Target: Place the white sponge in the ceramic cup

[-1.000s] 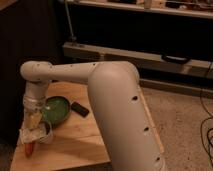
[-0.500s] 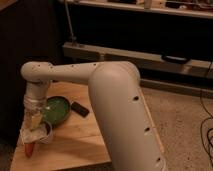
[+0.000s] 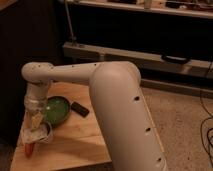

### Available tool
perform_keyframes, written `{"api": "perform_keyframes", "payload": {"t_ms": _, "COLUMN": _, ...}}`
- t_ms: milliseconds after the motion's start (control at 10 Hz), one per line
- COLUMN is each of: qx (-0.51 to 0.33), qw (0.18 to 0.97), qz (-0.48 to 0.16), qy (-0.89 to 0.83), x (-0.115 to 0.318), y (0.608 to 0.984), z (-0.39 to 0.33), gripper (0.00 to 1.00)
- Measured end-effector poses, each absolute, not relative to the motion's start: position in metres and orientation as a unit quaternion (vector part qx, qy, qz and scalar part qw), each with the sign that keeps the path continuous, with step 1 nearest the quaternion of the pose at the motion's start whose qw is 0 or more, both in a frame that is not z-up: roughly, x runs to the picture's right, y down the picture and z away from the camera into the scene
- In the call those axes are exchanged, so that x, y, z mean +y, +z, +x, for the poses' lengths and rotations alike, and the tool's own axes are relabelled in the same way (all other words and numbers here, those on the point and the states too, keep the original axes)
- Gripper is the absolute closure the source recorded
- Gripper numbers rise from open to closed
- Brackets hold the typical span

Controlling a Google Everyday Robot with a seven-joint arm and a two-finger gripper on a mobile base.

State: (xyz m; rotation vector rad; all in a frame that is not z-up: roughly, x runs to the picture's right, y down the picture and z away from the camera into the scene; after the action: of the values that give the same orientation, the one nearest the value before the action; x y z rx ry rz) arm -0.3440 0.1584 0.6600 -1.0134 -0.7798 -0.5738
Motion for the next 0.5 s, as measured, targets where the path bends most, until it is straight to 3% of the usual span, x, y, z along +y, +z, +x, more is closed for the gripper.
{"api": "perform_keyframes", "payload": {"t_ms": 100, "qx": -0.359, "qw": 0.759, "qz": -0.468, "qy": -0.276, "x": 0.16, "y": 0.66, "z": -0.348, "gripper": 0.77}}
{"api": "perform_keyframes", "payload": {"t_ms": 400, "qx": -0.358, "qw": 0.748, "qz": -0.472, "qy": -0.299, "x": 0.165, "y": 0.661, "z": -0.359, "gripper": 0.57}}
{"api": "perform_keyframes", "payload": {"t_ms": 500, "qx": -0.357, "qw": 0.745, "qz": -0.472, "qy": -0.309, "x": 0.165, "y": 0.661, "z": -0.362, "gripper": 0.44}}
